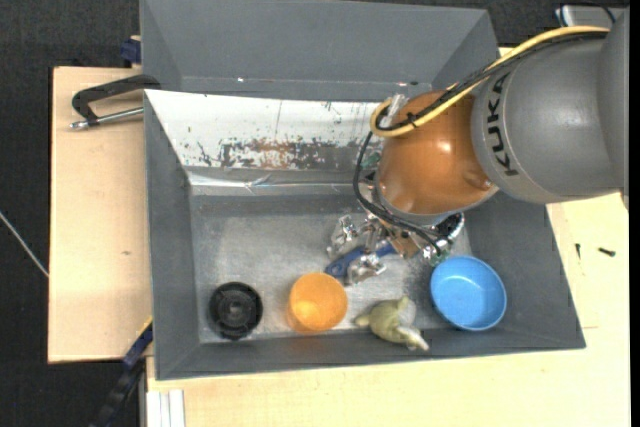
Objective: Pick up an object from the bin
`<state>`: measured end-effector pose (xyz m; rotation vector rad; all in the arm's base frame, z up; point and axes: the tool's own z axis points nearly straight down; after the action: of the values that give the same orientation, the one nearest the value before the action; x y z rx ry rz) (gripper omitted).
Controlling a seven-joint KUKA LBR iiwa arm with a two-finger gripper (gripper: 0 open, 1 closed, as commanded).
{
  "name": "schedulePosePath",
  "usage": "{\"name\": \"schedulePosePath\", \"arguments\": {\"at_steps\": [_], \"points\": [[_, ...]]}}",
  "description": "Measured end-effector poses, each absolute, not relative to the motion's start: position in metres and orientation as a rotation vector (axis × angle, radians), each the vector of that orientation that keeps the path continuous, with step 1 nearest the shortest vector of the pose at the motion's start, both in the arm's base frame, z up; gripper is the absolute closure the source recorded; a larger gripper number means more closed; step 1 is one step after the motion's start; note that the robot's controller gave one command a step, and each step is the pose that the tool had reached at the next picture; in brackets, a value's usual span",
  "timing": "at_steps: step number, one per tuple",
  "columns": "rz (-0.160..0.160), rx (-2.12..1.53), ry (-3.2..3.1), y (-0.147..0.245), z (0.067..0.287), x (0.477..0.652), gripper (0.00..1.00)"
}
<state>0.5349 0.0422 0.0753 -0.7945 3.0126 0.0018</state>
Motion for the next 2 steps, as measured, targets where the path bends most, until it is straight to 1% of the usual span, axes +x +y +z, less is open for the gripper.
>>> {"name": "schedulePosePath", "arguments": {"at_steps": [1, 2], "points": [[-0.003, -0.809, 3.021, 0.041, 0.201, 0.531, 1.00], [0.002, -1.194, 2.903, 0.083, 0.182, 0.549, 1.00]]}}
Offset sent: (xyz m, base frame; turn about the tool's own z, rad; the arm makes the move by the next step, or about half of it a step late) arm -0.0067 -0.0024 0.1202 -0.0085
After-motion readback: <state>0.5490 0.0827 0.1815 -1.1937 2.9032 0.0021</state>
